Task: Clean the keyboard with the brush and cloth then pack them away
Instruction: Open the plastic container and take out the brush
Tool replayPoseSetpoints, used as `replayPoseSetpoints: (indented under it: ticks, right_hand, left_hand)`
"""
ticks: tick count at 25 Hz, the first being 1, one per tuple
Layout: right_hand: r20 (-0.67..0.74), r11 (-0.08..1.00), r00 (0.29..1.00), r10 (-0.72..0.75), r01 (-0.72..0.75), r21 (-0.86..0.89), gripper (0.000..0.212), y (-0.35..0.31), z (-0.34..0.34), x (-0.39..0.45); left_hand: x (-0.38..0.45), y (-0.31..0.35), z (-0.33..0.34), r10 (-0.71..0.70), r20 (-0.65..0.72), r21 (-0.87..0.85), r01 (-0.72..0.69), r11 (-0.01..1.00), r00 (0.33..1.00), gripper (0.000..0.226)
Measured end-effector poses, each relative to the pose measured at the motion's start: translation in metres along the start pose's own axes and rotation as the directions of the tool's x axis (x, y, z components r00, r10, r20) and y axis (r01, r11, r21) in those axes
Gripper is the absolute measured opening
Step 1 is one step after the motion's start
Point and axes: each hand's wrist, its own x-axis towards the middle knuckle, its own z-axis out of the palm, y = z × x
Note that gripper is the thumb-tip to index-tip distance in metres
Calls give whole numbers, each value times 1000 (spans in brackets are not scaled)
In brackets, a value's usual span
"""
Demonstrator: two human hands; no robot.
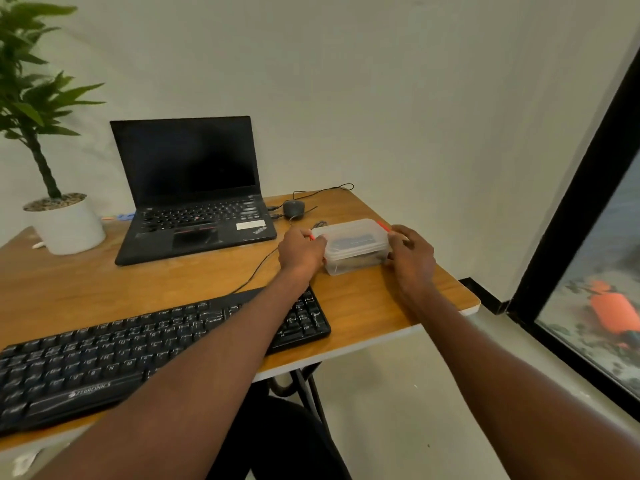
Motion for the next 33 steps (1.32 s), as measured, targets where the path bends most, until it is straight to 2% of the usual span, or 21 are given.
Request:
replayPoseSetpoints:
  ticks: [2, 4, 6, 8, 10, 14, 16, 18, 20, 22, 24, 28, 31, 33]
  right_hand:
    - [28, 998, 998, -49, 50, -23, 22, 4, 0, 2]
    - [15, 996, 997, -77, 78, -53, 21, 3, 0, -1]
    - [3, 993, 995, -96, 96, -71, 26, 3, 2, -1]
    - [10, 991, 995, -103, 104, -86, 26, 1, 3, -2]
    - [-1, 990, 994, -112, 112, -87, 22, 0, 3, -3]
    - [-1, 992, 995, -101, 101, -82, 26, 4, 3, -2]
    - [13, 991, 994, -104, 105, -87, 29, 4, 4, -1]
    - [22, 989, 993, -116, 117, -90, 29, 5, 4, -1]
    - [33, 986, 991, -133, 136, -100, 28, 5, 4, -1]
    - [46, 981, 988, -148, 152, -117, 29, 6, 3, -1]
    - [43, 976, 987, -152, 157, -148, 30, 4, 3, -1]
    - [1, 957, 997, -78, 75, -280, 38, 6, 8, 3]
    - [-34, 954, 998, -52, 39, -297, 44, 8, 12, 7]
    - [-63, 954, 996, -55, 33, -299, 48, 11, 11, 10]
  left_hand:
    - [1, -3, 5, 17, -27, 31, -16, 999, 999, 13]
    - [6, -10, 7, 111, -24, 178, -105, 978, 994, 6]
    - [8, -11, 10, 173, 0, 344, -163, 925, 985, 17]
    - [7, -5, 9, 162, 13, 418, -152, 895, 987, 22]
    - [12, -1, 11, 95, 11, 411, -92, 907, 995, 23]
    - [25, -8, 5, -156, 50, 268, 138, 954, 986, 27]
    - [26, -9, -1, -99, 43, 420, 72, 905, 994, 25]
    - [25, -6, -4, 97, 33, 513, -100, 853, 995, 25]
    - [24, 0, -9, 191, 130, 369, -227, 901, 973, 45]
    - [20, 5, -12, 184, 358, 259, -287, 922, 916, 71]
    - [19, 5, -12, 160, 464, 305, -327, 895, 871, 76]
    - [21, 6, -16, 152, 498, 330, -349, 877, 854, 81]
    - [26, 3, -19, 190, 517, 365, -415, 833, 834, 101]
    - [29, 0, -17, 183, 493, 343, -384, 857, 851, 110]
